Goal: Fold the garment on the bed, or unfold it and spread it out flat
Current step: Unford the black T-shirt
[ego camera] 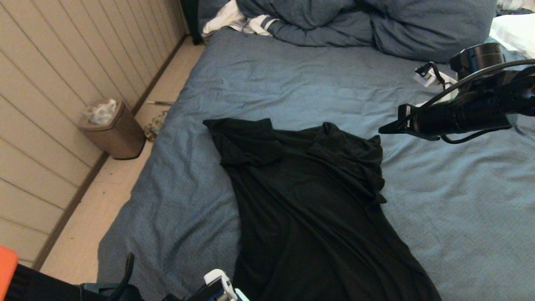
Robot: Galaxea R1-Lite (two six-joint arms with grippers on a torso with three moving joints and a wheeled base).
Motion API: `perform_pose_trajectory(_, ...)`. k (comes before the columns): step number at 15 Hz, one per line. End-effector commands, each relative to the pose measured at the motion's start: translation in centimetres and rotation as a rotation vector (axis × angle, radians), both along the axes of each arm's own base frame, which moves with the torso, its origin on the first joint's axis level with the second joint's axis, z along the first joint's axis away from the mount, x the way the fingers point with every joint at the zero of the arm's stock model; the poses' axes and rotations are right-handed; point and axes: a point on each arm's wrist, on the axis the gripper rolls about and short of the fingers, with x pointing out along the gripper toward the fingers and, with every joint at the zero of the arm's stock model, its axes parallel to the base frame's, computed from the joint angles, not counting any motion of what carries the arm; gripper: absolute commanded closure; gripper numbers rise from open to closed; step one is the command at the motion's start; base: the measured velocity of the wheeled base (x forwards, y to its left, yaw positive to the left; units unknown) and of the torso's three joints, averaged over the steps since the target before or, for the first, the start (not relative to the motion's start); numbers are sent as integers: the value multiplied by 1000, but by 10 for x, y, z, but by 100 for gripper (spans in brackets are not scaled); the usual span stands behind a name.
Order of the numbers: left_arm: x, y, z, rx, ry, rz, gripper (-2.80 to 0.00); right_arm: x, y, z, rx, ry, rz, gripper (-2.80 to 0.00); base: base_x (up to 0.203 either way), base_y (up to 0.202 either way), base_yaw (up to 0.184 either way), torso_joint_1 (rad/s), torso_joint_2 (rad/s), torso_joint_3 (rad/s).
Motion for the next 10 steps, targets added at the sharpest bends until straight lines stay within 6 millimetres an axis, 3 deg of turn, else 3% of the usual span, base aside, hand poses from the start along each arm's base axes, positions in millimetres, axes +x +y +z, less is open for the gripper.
perform_pose_trajectory(1, -5, 8, -7, 34, 18, -1, 0, 1, 0, -1, 2, 5, 2, 0, 0, 0, 0, 0, 0, 0)
perform_pose_trajectory(10, -53, -5, -25, 75, 82, -121, 0, 2, 0, -2, 1, 8, 3, 0, 0, 0, 0, 0, 0, 0)
